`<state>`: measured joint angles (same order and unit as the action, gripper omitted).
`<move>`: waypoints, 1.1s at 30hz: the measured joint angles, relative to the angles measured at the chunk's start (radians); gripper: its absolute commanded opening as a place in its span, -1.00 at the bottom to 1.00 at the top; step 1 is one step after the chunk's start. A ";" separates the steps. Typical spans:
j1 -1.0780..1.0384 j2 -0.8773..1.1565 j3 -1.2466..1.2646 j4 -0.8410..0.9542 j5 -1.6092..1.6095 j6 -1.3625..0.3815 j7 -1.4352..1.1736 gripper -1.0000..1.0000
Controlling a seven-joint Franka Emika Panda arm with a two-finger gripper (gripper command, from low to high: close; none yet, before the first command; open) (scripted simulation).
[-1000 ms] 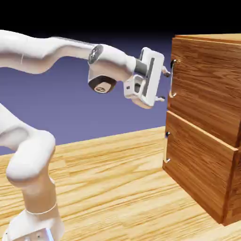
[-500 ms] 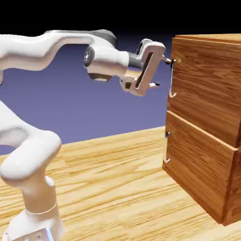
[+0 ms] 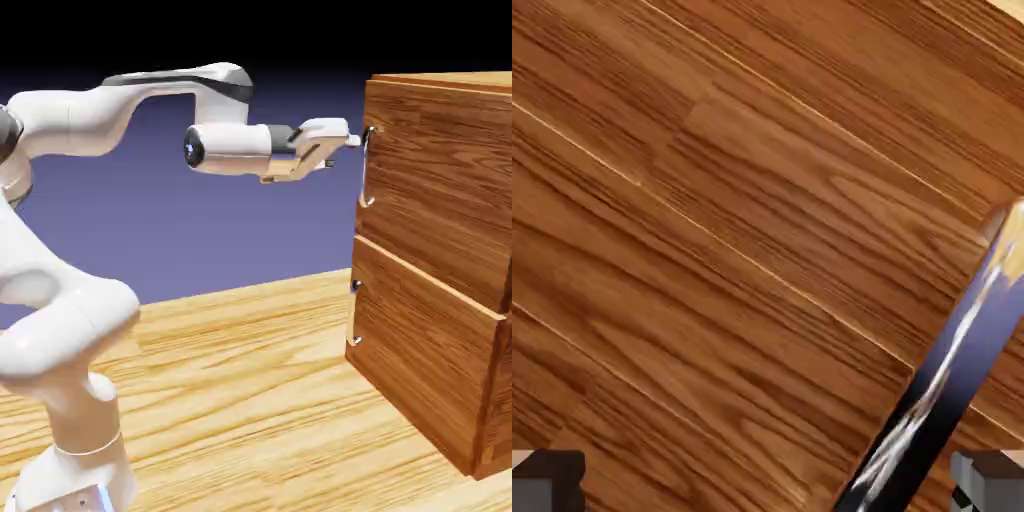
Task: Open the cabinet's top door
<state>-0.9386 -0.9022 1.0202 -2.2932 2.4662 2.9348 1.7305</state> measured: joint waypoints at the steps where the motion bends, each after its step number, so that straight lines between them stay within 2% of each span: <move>1: -0.017 -0.006 0.018 0.009 0.043 -0.002 0.017 0.00; 10: -0.163 -0.057 0.175 0.088 0.422 -0.017 0.169 0.00; 16: -0.346 -0.017 0.286 0.231 0.431 -0.029 0.170 0.00; 17: -0.347 -0.017 0.286 0.231 0.431 -0.029 0.170 -1.00; 19: -0.347 -0.017 0.286 0.231 0.431 -0.029 0.170 -1.00; 25: -0.130 0.107 0.138 0.087 0.430 -0.116 0.003 -1.00; 33: 0.160 0.249 -0.099 -0.019 0.431 -0.158 -0.211 -1.00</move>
<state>-0.7787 -0.6529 0.9208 -2.3123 2.8973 2.7767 1.5197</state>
